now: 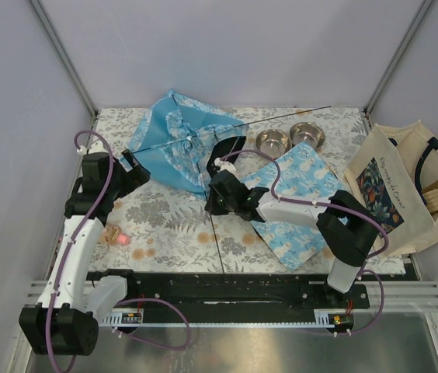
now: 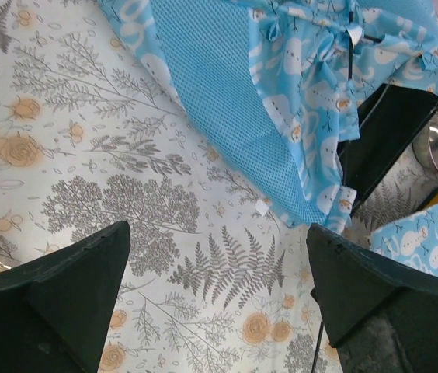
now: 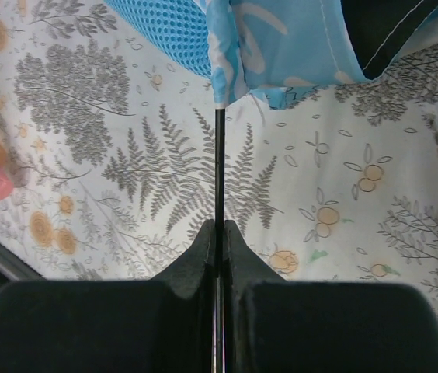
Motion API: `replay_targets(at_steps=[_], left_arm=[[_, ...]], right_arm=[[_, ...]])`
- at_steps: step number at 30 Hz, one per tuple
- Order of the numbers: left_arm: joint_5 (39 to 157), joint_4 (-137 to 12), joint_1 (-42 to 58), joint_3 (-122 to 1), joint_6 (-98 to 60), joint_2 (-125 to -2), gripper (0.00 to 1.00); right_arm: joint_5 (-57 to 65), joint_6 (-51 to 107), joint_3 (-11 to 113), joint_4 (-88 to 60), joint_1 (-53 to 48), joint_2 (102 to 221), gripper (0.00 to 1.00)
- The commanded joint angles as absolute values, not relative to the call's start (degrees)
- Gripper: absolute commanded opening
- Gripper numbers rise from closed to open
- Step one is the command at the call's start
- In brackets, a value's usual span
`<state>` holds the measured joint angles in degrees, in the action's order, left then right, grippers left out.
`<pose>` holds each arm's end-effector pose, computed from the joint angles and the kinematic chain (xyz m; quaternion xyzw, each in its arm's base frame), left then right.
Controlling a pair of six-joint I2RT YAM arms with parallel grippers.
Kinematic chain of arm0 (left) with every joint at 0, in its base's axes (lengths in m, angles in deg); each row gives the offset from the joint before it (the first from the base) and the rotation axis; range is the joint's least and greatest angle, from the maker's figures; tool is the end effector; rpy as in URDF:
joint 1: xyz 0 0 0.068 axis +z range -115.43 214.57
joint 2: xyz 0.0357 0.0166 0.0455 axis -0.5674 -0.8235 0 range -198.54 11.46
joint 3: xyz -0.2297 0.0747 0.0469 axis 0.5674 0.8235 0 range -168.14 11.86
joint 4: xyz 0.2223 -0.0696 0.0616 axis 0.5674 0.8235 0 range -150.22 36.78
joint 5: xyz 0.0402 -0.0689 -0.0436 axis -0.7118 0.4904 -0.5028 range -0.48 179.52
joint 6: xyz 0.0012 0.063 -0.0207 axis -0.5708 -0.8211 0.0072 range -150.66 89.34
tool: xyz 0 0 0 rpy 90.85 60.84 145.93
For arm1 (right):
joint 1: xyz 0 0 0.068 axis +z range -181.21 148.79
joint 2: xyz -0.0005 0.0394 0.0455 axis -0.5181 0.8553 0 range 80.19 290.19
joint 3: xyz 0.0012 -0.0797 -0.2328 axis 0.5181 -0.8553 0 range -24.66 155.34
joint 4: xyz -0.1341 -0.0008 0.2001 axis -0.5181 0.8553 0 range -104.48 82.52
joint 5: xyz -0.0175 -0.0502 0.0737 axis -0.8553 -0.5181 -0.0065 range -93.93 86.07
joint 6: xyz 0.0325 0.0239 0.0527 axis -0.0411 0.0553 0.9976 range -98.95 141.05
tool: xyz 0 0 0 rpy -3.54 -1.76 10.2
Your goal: Set up the pet tent
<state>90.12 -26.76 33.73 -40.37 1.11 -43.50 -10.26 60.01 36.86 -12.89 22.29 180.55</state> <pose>0.2120 -0.0036 0.2816 -0.2355 0.8600 -0.1315 0.4331 0.2246 0.2938 0.1710 -0.0917 0.9021 0.2676 0.3258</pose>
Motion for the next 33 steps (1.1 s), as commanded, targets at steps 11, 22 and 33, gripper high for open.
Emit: replay_targets(at_steps=[11,22,33], left_arm=[[103.2,-36.3,32.8,-26.8,6.8,-39.7,0.99],[104.0,-37.6,31.6,-24.8,6.5,-38.8,0.99],[103.6,-37.7,30.4,-21.3,7.3,-35.7,0.99]], right_arm=[[1.8,55.4,40.7,0.2,22.1,175.7,0.89],[19.0,47.0,28.8,4.1,24.1,166.7,0.77],[24.4,43.7,25.4,2.8,24.9,169.6,0.55]])
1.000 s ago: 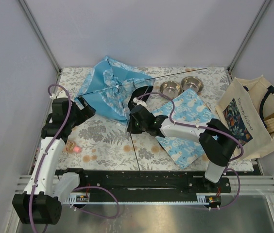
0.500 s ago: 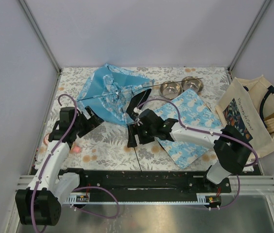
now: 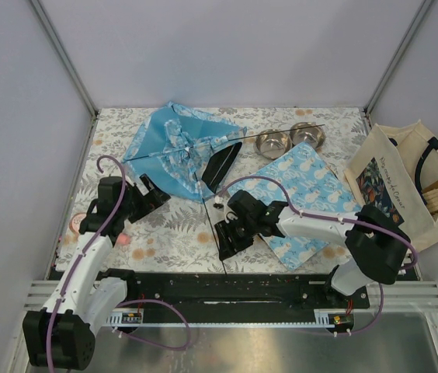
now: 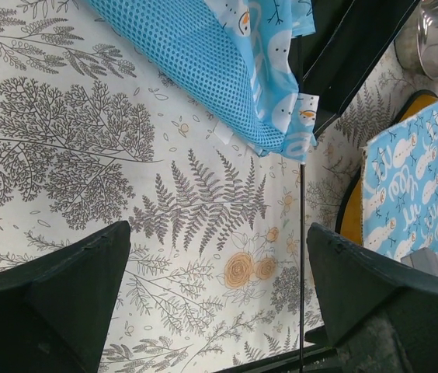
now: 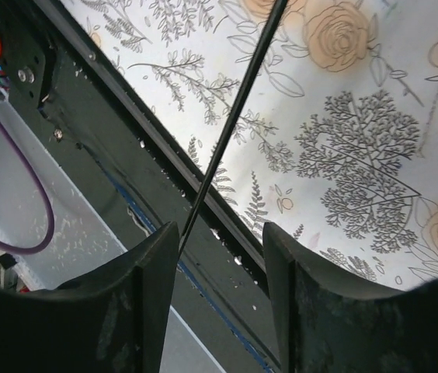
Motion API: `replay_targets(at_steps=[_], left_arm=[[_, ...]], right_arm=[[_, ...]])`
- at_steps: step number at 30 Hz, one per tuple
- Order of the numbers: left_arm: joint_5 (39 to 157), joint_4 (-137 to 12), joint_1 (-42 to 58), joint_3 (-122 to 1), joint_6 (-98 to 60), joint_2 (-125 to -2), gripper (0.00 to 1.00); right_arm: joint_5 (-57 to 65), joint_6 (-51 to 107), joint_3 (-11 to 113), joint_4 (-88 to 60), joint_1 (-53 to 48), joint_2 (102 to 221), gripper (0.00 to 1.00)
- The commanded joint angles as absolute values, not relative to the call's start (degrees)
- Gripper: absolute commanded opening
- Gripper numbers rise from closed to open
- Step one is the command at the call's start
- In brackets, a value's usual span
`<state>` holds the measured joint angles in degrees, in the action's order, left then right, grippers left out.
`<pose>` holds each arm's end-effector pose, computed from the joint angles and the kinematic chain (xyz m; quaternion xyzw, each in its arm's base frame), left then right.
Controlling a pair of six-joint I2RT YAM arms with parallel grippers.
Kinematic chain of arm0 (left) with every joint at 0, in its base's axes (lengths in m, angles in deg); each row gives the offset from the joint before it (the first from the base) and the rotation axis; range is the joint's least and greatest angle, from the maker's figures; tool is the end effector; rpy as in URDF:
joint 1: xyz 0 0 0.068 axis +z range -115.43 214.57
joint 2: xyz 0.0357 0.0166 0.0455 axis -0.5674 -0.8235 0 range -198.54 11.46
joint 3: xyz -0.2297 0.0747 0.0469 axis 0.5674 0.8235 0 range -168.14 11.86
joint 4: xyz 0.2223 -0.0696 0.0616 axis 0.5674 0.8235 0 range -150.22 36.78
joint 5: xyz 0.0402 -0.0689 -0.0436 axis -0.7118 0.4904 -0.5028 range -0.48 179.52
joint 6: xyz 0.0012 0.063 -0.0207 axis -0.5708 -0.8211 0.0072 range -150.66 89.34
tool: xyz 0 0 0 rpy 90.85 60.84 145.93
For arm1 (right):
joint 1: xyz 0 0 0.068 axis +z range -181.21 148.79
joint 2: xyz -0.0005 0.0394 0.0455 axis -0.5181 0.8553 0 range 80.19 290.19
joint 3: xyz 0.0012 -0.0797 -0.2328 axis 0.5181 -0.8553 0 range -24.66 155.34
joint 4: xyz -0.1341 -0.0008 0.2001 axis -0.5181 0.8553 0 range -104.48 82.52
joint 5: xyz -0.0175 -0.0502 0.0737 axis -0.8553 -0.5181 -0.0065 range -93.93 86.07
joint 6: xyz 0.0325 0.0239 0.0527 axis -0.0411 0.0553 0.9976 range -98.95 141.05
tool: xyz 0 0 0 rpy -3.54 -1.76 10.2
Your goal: Set up the pet tent
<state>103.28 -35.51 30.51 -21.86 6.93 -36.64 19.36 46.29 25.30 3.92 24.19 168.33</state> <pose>0.1888 -0.0259 0.2133 -0.2093 0.8731 -0.2528 0.3605 0.1486 0.2522 0.1569 -0.3000 0.8907 0.3297 0.0896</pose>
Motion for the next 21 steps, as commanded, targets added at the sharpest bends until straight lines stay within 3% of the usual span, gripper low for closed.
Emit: replay_targets(at_steps=[1,9,16,18,21], left_arm=[[103.2,-37.4,30.4,-21.3,7.5,-35.8,0.99],[101.6,-36.0,30.3,-20.4,7.7,-35.1,0.99],[100.9,-36.2,30.3,-19.0,8.6,-33.5,0.99],[100.7,-35.8,30.3,-18.8,8.6,-32.9,0.99],[100.8,-35.6,30.3,-18.6,8.8,-32.1,0.99]], right_arm=[[25.8,43.6,25.4,2.8,24.9,170.0,0.54],[27.9,43.5,24.2,-0.2,25.1,171.0,0.51],[26.7,45.0,23.5,-5.9,25.3,173.1,0.56],[26.8,46.3,23.5,-8.1,25.4,173.8,0.47],[27.8,47.4,24.0,-8.5,25.6,173.7,0.00]])
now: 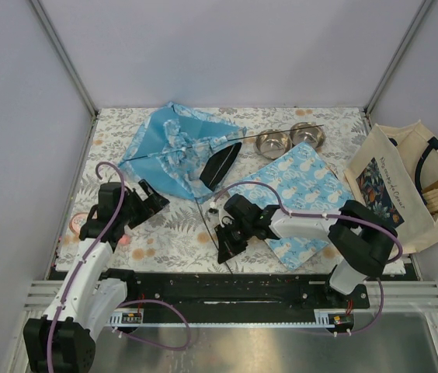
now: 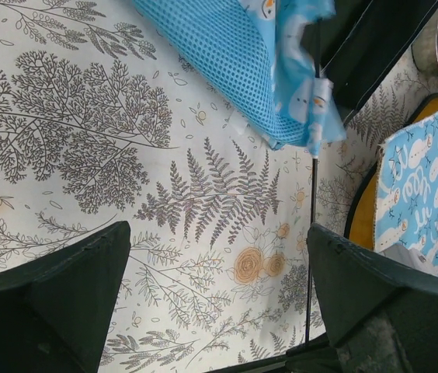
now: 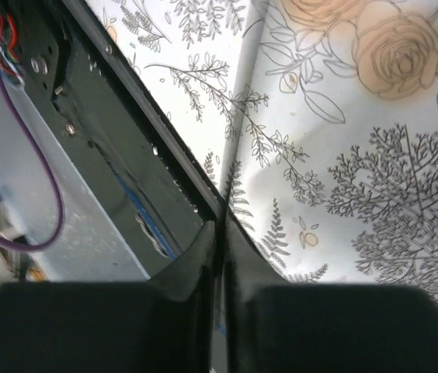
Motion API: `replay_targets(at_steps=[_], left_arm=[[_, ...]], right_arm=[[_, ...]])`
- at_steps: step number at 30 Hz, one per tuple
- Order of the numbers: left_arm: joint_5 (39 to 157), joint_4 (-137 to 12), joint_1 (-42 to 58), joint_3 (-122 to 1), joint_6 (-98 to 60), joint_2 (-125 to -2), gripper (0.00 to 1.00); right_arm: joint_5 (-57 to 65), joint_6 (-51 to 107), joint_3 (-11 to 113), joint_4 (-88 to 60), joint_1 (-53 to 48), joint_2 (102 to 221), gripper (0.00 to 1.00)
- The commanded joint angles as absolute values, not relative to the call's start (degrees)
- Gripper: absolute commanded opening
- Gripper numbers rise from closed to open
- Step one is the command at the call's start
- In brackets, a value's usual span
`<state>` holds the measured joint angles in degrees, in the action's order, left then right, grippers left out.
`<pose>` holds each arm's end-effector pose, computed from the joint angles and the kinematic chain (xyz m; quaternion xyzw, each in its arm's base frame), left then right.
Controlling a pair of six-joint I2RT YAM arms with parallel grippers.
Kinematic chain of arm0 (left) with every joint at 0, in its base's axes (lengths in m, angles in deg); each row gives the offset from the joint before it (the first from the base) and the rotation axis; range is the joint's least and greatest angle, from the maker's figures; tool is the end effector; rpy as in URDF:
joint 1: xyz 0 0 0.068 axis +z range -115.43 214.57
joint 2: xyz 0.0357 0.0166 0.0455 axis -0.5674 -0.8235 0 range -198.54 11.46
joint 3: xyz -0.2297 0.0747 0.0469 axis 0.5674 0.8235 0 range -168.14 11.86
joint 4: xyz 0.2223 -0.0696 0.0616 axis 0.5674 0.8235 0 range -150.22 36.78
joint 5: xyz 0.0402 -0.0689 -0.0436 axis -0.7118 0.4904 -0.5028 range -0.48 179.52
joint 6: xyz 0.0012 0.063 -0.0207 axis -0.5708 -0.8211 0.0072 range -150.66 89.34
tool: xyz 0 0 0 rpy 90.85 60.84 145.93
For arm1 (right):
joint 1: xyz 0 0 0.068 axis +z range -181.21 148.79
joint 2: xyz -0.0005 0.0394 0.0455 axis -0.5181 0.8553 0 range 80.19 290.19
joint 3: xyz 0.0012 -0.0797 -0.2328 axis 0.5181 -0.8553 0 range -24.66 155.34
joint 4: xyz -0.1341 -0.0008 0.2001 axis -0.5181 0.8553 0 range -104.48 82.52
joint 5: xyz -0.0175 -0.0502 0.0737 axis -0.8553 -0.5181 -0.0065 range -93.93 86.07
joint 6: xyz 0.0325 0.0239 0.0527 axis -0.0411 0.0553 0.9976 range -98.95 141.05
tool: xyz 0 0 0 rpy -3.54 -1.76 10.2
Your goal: Set up the pet tent
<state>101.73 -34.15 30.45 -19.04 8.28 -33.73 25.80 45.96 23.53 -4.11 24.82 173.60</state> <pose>0.1787 -0.0240 0.2031 -0.2274 0.8745 -0.2430 0.3529 0.1466 0.2644 0.1347 -0.3207 0.8691 0.3720 0.0584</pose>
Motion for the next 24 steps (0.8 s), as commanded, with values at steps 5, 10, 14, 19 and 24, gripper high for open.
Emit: replay_targets(at_steps=[5,10,14,19,24], left_arm=[[102.6,-37.5,30.0,-17.7,8.0,-31.4,0.99],[103.4,-40.0,29.7,-15.5,8.6,-30.5,0.99],[102.4,-39.4,29.6,-16.0,8.7,-29.6,0.98],[101.3,-40.2,29.6,-15.4,9.2,-28.3,0.97],[102.1,-55.0,29.2,-8.1,15.6,-28.4,0.94]], right_arm=[[24.7,50.8,30.3,2.8,25.3,167.3,0.00],[20.7,55.2,42.6,14.4,24.5,166.4,0.00],[17.6,59.5,48.6,18.3,24.3,168.6,0.00],[14.1,62.6,49.4,16.8,23.4,168.7,0.00],[14.6,66.6,51.4,14.0,22.8,169.9,0.00]])
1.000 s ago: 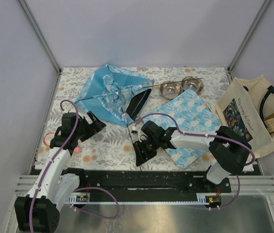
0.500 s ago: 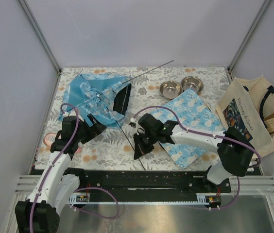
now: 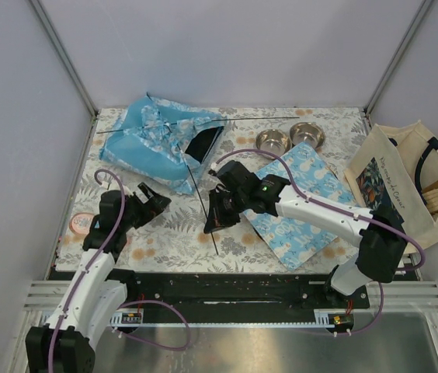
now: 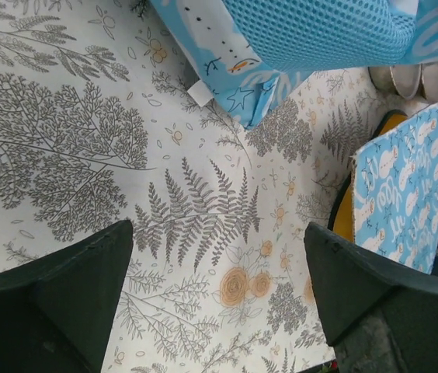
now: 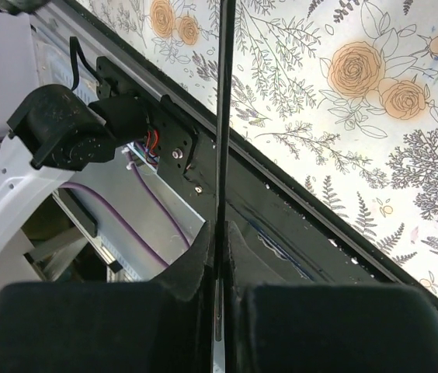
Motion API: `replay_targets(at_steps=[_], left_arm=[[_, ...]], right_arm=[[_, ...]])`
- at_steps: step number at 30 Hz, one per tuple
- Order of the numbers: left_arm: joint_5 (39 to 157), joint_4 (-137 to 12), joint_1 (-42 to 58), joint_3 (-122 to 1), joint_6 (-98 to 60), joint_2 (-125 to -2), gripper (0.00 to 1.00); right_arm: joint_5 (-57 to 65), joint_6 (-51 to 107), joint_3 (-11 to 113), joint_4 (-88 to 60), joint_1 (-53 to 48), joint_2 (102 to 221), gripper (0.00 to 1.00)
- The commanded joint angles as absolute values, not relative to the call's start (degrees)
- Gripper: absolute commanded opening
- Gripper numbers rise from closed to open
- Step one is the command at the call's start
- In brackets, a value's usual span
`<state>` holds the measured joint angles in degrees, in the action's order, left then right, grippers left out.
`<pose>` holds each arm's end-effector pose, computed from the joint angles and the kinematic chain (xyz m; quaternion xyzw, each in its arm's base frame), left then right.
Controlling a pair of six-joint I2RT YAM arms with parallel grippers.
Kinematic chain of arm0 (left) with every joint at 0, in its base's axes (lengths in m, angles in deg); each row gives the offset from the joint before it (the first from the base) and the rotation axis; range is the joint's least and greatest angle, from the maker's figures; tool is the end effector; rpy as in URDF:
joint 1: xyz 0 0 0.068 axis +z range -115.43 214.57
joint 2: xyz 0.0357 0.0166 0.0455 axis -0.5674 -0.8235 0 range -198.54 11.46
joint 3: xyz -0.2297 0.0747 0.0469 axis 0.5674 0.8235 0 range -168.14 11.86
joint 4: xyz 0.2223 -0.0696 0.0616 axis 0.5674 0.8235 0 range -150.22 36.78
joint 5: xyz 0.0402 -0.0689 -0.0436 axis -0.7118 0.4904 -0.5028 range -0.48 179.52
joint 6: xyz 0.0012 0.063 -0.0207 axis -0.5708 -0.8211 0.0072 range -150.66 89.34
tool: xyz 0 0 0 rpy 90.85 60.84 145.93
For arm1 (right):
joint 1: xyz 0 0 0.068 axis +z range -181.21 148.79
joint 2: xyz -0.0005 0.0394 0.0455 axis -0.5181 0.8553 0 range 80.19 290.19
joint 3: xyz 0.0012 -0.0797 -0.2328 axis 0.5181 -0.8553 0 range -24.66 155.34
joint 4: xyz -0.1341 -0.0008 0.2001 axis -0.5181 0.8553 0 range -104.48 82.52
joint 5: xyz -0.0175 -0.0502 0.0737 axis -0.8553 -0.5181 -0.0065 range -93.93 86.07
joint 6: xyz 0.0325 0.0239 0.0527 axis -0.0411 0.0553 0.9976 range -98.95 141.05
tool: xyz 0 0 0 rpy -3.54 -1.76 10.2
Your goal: Set up the pet tent
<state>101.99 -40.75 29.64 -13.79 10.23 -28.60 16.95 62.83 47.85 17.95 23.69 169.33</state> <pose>0.1725 -0.0262 0.1984 -0.2222 0.8501 -0.2703 0.3935 0.1731 0.2790 0.2504 -0.1682 0.9081 0.3698 0.1018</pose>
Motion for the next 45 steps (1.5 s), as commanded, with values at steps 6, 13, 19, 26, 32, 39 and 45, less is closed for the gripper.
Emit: replay_targets(at_steps=[6,13,19,26,32,39,45], left_arm=[[100.0,-78.7,25.3,-0.4,16.1,-34.4,0.77],[95.4,-91.0,18.8,-1.2,11.7,-45.4,0.82],[94.7,-96.7,15.9,-4.1,11.4,-54.5,0.82],[89.8,-101.0,14.4,-4.8,12.6,-58.3,0.79],[84.8,-104.6,13.8,-6.1,15.0,-62.5,0.79],[85.3,-115.1,13.7,-6.6,19.9,-70.7,0.79],[86.1,-123.2,13.6,-8.0,22.5,-78.1,0.74]], right_arm=[[17.6,73.1,53.5,12.8,22.1,171.1,0.00],[19.4,79.1,57.0,12.2,21.9,172.1,0.00],[19.4,79.6,60.8,12.8,21.9,174.0,0.00],[18.5,78.4,64.0,13.7,21.8,175.2,0.00],[18.5,78.9,65.0,13.0,21.6,175.7,0.00],[17.9,80.8,65.1,11.4,21.6,175.6,0.00],[17.7,81.4,64.4,10.6,21.6,174.7,0.00]])
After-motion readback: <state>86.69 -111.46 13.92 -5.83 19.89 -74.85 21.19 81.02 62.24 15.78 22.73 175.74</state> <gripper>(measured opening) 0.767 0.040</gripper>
